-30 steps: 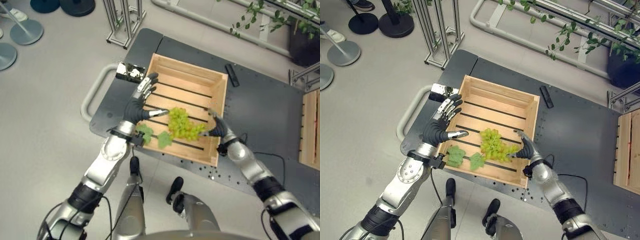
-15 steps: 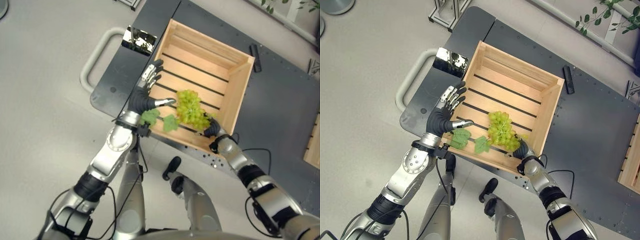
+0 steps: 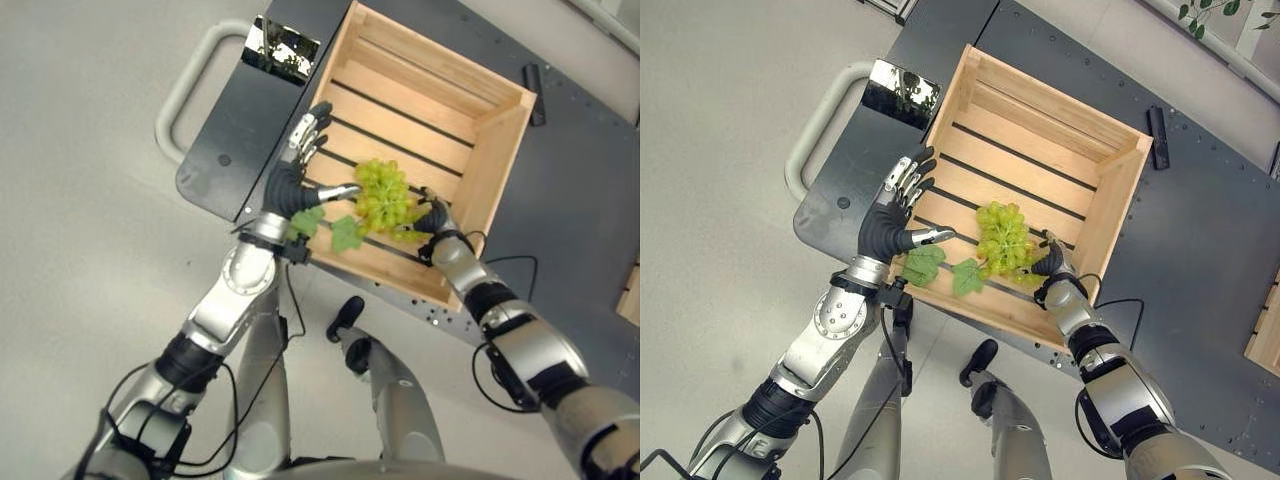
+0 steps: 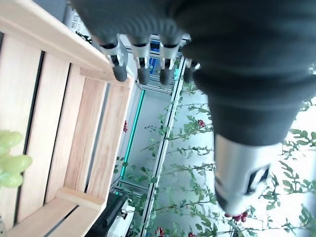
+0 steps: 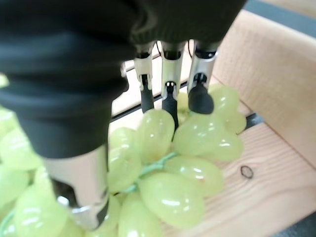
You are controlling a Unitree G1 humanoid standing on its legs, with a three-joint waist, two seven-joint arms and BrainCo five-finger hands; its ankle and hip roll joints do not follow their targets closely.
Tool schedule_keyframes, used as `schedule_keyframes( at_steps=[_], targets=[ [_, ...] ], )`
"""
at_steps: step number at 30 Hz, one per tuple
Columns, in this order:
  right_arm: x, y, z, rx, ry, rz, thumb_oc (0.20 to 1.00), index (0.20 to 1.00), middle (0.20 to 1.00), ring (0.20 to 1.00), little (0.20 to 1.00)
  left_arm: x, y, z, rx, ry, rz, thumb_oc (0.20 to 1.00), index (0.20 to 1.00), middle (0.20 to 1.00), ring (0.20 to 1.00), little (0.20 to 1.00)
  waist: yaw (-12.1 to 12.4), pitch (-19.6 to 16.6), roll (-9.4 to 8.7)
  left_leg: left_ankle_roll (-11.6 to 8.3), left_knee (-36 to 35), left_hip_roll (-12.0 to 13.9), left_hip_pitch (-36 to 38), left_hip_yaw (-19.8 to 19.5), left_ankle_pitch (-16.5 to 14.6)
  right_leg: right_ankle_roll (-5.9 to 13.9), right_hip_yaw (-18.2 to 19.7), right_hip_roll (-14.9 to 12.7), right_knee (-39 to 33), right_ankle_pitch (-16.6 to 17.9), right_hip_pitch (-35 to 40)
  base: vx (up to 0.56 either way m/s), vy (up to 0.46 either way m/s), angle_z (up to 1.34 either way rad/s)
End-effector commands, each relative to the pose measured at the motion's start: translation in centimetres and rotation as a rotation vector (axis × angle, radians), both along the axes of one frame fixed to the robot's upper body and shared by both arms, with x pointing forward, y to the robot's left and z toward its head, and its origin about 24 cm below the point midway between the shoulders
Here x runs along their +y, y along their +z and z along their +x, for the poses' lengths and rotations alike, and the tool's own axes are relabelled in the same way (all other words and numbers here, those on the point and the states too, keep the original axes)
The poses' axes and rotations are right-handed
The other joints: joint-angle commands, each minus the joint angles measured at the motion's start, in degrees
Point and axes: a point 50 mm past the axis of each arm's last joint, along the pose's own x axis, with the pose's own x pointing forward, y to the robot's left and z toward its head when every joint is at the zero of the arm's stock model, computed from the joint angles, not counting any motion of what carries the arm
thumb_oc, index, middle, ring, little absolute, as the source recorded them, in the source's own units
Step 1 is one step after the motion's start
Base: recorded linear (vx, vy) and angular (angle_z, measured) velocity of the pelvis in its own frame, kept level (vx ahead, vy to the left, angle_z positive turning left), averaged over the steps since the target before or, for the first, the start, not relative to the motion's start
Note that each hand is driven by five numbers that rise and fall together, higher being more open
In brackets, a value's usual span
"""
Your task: Pick up the fruits from the basket on one side to the basket on the other side
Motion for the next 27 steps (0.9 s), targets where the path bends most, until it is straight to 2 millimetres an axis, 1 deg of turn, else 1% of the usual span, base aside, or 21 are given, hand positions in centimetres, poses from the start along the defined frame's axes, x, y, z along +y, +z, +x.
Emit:
schedule_keyframes(
  at_steps=[1, 7, 8, 9, 10, 12, 13, 16, 18, 19, 25, 27],
  targets=[
    [0.4, -0.3, -0.1, 0.017, 0.002, -0.052, 1.0, 1.0, 1.0, 1.0, 1.0, -1.6, 3.1, -1.7, -0.175, -0.06, -0.035, 1.0, 1.0, 1.0, 1.0, 1.0, 1.0, 0.5, 2.39, -1.69, 3.8, 0.9, 0.8, 0.0, -6.8, 6.25, 0.0, -2.5, -7.0, 5.3, 2.1, 0.0, 0.0, 0.0],
    [0.9, 0.8, 0.7, 0.017, 0.044, -0.157, 1.0, 1.0, 1.0, 1.0, 1.0, -2.2, 3.5, -1.9, -0.197, -0.08, -0.031, 1.0, 1.0, 1.0, 1.0, 1.0, 1.1, 0.5, 3.48, -1.6, 3.3, 0.4, -0.1, 0.0, -6.7, 6.39, 0.0, -2.7, -6.9, 5.4, 0.9, 0.0, 0.0, 0.0],
    [1.0, 0.9, 0.7, 0.012, 0.043, -0.149, 1.0, 1.0, 1.0, 1.0, 1.0, -2.2, 3.6, -1.9, -0.204, -0.078, -0.032, 1.0, 1.0, 1.0, 1.0, 1.0, 1.1, 0.5, 3.55, -1.61, 3.2, 0.4, -0.2, 0.0, -6.6, 6.41, 0.0, -2.7, -7.0, 5.4, 0.8, 0.0, 0.0, 0.0],
    [1.6, 0.8, 0.7, 0.007, 0.055, -0.102, 1.0, 1.0, 1.0, 1.0, 1.0, -2.2, 3.8, -1.9, -0.209, -0.073, -0.033, 1.0, 1.0, 1.0, 1.0, 1.0, 1.0, 0.5, 3.58, -1.53, 3.1, 0.2, -0.3, 0.0, -6.6, 6.47, 0.0, -2.8, -7.0, 5.4, 0.6, 0.0, 0.0, 0.0],
    [1.6, 0.8, 0.7, 0.007, 0.055, -0.102, 1.0, 1.0, 1.0, 1.0, 1.0, -2.2, 3.8, -1.9, -0.209, -0.073, -0.033, 1.0, 1.0, 1.0, 1.0, 1.0, 1.0, 0.5, 3.57, -1.53, 3.1, 0.2, -0.3, 0.0, -6.6, 6.48, 0.0, -2.8, -6.9, 5.4, 0.6, 0.0, 0.0, 0.0],
    [2.5, 1.1, 0.7, -0.014, 0.09, -0.052, 1.0, 1.0, 1.0, 1.0, 1.0, -2.2, 3.8, -1.9, -0.214, -0.068, -0.028, 1.0, 1.0, 1.0, 1.0, 1.0, 0.8, 0.5, 3.45, -1.45, 2.9, 0.2, -0.2, 0.1, -6.6, 6.54, -0.1, -2.9, -6.9, 5.3, 0.7, 0.0, 0.0, 0.0],
    [3.6, 1.7, 0.8, -0.042, 0.137, -0.02, 1.0, 1.0, 1.0, 1.0, 1.0, -2.2, 3.9, -1.9, -0.219, -0.062, -0.023, 1.0, 1.0, 1.0, 1.0, 1.0, 0.6, 0.5, 3.21, -1.44, 3.0, 0.3, -0.2, 0.2, -6.7, 6.57, 0.0, -2.9, -6.9, 5.4, 0.7, 0.0, 0.0, 0.0],
    [5.8, 3.1, 0.4, -0.114, 0.254, -0.033, 1.0, 1.0, 1.0, 1.0, 1.0, -2.0, 3.9, -1.9, -0.232, -0.037, -0.009, 1.0, 1.0, 1.0, 1.0, 1.0, -0.1, 0.5, 2.45, -1.41, 3.0, 0.2, 0.2, 0.4, -7.0, 6.56, 0.2, -2.8, -7.0, 5.3, 0.9, 0.0, 0.0, 0.0],
    [6.6, 3.4, 0.0, -0.141, 0.272, 0.078, 1.0, 1.0, 1.0, 1.0, 1.0, -1.8, 4.0, -1.8, -0.237, -0.02, -0.002, 1.0, 1.0, 1.0, 1.0, 1.0, -0.5, 0.5, 2.12, -1.37, 3.0, 0.3, 0.4, 0.5, -7.1, 6.53, 0.4, -2.9, -7.0, 5.2, 1.1, 0.0, 0.0, 0.0],
    [7.0, 3.2, -0.2, -0.15, 0.269, 0.201, 1.0, 1.0, 1.0, 1.0, 1.0, -1.7, 4.0, -1.8, -0.237, -0.017, -0.009, 1.0, 1.0, 1.0, 1.0, 1.0, -0.7, 0.5, 2.16, -1.34, 2.9, 0.3, 0.5, 0.6, -7.1, 6.52, 0.4, -2.9, -7.0, 5.2, 1.2, 0.0, 0.0, 0.0],
    [9.5, 4.2, -0.5, -0.167, 0.332, 0.444, 1.0, 1.0, 1.0, 1.0, 1.0, -1.5, 3.7, -1.7, -0.216, -0.006, -0.004, 1.0, 1.0, 1.0, 1.0, 1.0, -0.5, 0.5, 1.77, -1.32, 2.6, 0.5, 0.8, 1.0, -6.9, 6.46, 0.7, -2.9, -7.5, 5.5, 1.2, 0.0, 0.0, 0.0],
    [10.6, 4.4, -0.8, -0.164, 0.372, 0.493, 1.0, 1.0, 1.0, 1.0, 1.0, -1.5, 3.5, -1.7, -0.207, -0.002, 0.005, 1.0, 1.0, 1.0, 1.0, 1.0, -0.6, 0.5, 1.46, -1.36, 2.4, 0.6, 1.0, 1.1, -6.9, 6.47, 0.7, -2.8, -7.7, 5.5, 1.5, 0.0, 0.0, 0.0]
  ],
)
